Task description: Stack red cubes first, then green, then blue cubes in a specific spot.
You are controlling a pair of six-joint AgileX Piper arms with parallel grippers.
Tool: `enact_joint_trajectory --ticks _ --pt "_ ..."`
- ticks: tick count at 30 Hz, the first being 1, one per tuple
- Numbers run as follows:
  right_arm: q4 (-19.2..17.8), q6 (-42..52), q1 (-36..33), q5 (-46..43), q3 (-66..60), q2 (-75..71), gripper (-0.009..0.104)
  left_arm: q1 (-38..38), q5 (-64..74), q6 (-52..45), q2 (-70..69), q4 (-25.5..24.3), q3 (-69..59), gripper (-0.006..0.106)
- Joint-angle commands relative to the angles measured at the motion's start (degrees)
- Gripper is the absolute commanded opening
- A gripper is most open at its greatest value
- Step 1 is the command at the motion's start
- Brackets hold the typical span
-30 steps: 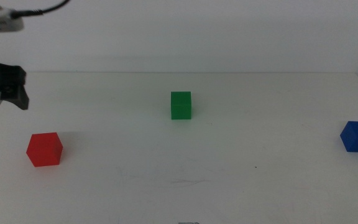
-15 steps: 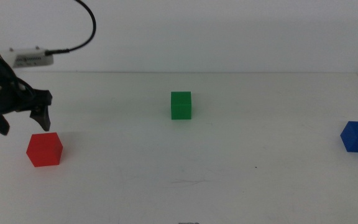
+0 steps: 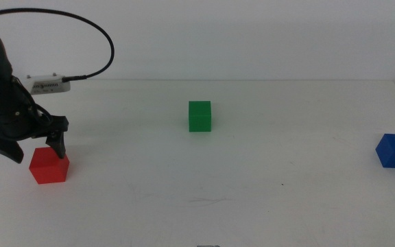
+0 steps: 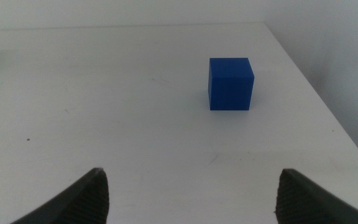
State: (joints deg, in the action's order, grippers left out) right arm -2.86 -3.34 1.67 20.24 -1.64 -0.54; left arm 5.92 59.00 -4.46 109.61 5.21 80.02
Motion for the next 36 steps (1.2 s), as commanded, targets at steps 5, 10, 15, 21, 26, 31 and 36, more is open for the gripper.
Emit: enact_joint_trajectory --ticks 5,10,15,21,26,31,36 --pt "-0.7 0.3 0.3 -4.6 1.0 -1.3 0.085 -0.2 -1.7 -0.6 -1.0 1.6 1.9 0.092" --pt "-0.7 0.3 0.3 -4.6 1.0 -1.3 0.085 -0.2 -2.1 -0.9 0.4 1.6 1.9 0.092" --pt "-0.7 0.3 0.3 -4.6 1.0 -1.3 0.085 -0.8 -2.6 -1.1 1.7 1.3 1.9 0.092" --pt "-0.7 0.3 0.3 -4.6 1.0 -1.3 0.085 -0.9 -2.6 -1.1 2.8 1.3 1.9 0.088" --pt "-0.7 0.3 0.3 -4.6 1.0 -1.3 0.085 -0.9 -2.6 -0.8 2.8 1.4 1.9 0.072" --pt "-0.7 0.3 0.3 -4.6 1.0 -1.3 0.085 -0.9 -1.1 0.7 1.8 1.4 1.9 0.045" --pt "-0.7 0.3 0.3 -4.6 1.0 -1.3 0.085 -1.3 1.5 2.1 -2.7 1.0 1.9 0.031"
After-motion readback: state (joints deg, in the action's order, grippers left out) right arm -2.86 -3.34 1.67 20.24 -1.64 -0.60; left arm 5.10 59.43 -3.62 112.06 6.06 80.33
